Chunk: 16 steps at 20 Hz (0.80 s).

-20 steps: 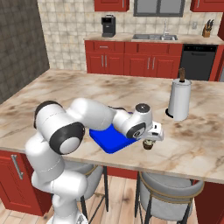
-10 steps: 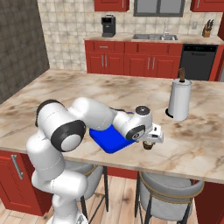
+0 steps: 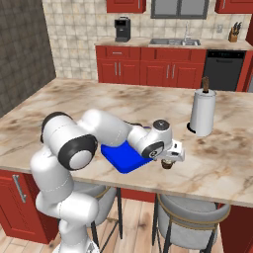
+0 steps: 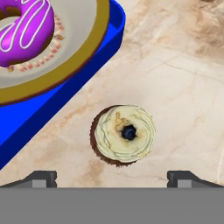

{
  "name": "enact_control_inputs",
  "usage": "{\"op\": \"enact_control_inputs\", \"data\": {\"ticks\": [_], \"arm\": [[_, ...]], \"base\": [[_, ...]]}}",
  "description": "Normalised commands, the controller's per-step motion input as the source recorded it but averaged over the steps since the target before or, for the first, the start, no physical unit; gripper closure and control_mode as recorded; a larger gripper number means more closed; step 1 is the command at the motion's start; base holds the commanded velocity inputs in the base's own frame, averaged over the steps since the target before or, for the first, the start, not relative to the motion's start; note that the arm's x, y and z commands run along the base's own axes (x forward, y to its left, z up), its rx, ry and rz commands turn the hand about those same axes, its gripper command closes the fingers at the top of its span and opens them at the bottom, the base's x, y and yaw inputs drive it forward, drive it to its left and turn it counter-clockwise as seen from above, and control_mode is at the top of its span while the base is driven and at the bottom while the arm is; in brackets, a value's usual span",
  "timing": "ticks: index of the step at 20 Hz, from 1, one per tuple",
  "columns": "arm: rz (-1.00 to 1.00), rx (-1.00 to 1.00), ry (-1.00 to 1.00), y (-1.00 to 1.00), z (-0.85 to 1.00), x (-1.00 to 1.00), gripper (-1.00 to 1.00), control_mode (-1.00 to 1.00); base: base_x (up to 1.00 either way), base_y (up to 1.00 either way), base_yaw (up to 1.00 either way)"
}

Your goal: Place the bowl with donut and the cupcake onto the tray.

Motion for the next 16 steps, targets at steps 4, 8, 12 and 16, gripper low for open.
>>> {"op": "enact_control_inputs", "data": {"ticks": [4, 8, 12, 16], "arm": [[0.0, 0.0, 0.0, 0.0, 0.0, 0.08, -1.0, -1.0], [0.0, 0.01, 0.0, 0.0, 0.0, 0.04, -1.0, -1.0], [0.0, 0.01, 0.0, -0.04, -0.02, 0.0, -1.0, -1.0], [0.0, 0.0, 0.0, -0.03, -0.05, 0.01, -1.0, -1.0]], "base": [[0.0, 0.0, 0.0], [0.0, 0.0, 0.0], [0.0, 0.0, 0.0], [0.0, 0.0, 0.0]]}}
